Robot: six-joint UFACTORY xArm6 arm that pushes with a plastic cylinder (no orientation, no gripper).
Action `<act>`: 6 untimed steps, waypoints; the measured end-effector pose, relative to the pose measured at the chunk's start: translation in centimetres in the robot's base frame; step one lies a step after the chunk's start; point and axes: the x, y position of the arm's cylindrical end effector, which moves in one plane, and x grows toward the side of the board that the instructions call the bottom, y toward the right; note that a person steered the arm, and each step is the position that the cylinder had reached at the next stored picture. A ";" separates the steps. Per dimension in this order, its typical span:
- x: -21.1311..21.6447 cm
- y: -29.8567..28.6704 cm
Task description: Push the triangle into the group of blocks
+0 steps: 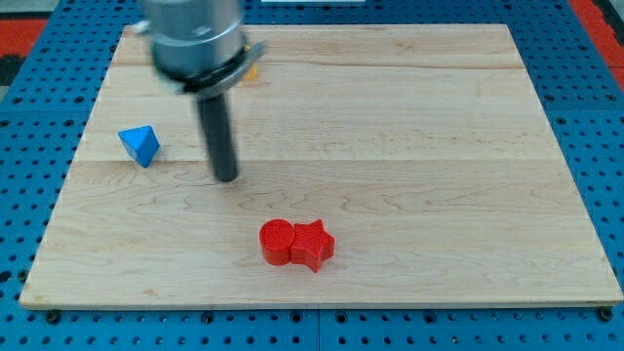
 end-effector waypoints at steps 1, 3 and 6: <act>1.1 -3.8; -8.0 -3.9; -1.0 -6.3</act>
